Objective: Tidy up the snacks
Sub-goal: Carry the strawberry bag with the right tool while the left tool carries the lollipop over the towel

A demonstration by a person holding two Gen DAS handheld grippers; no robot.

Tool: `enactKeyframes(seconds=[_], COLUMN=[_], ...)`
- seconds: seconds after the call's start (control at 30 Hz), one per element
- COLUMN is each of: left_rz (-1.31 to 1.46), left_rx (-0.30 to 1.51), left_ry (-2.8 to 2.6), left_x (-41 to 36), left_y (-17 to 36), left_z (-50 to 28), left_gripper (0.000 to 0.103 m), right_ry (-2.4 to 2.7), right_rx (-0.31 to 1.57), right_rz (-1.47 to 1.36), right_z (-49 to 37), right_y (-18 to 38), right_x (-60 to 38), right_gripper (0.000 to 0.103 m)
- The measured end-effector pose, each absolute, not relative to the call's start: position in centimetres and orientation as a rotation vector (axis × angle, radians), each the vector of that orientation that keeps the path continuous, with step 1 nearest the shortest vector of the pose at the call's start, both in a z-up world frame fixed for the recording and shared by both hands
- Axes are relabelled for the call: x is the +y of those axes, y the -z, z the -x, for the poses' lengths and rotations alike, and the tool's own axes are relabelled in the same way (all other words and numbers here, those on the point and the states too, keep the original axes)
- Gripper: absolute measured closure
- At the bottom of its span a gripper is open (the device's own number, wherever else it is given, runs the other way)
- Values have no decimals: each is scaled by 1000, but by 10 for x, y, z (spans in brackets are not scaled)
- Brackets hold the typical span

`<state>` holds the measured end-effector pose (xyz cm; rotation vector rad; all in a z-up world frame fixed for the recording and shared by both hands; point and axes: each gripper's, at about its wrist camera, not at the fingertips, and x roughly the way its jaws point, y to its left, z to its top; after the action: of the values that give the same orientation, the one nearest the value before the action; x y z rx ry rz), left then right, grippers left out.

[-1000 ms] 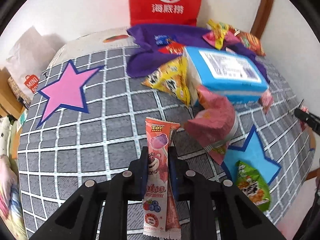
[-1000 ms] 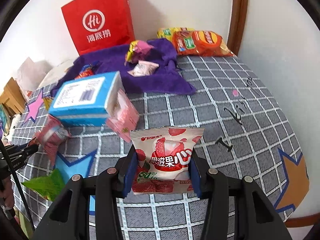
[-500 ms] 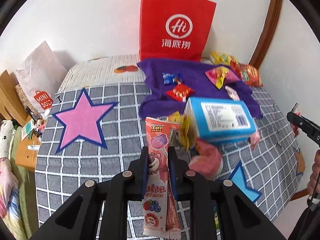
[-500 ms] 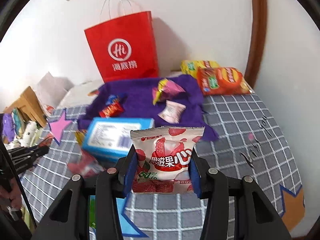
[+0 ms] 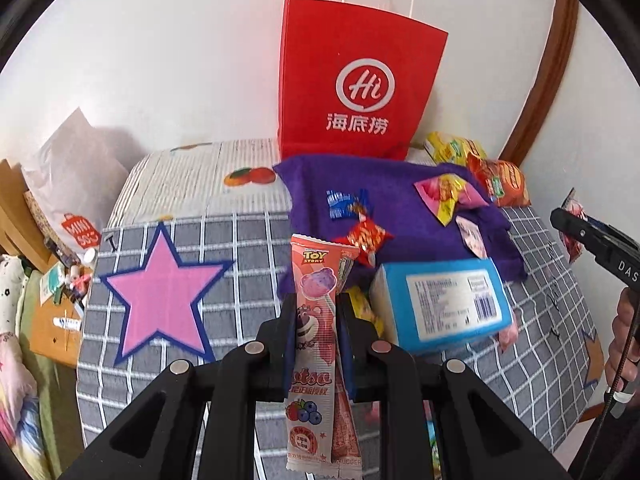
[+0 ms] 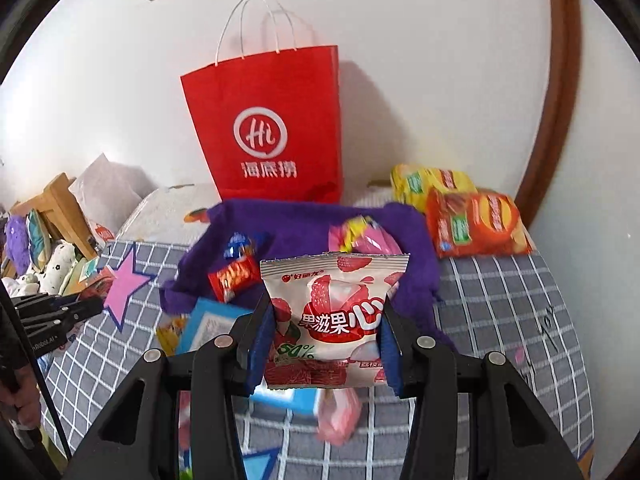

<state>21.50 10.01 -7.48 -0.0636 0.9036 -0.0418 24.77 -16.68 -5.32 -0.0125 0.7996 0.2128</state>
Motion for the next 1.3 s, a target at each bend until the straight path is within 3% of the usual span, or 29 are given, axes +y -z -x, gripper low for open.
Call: enactKeyframes(seconds=[0.67,1.3], left_rz=[66,102], left_rx=[880,974], left_ry=[45,123], left_x=[97,77], left_y=[65,128], left_z=[-317,-363], left_gripper=[85,85], right_ry=[-317,-302], right_rx=[799,920], right_rz=[5,30], right_z=[-354,-398], right_y=[57,125], right_x=[-117,-124], right_gripper=[57,57])
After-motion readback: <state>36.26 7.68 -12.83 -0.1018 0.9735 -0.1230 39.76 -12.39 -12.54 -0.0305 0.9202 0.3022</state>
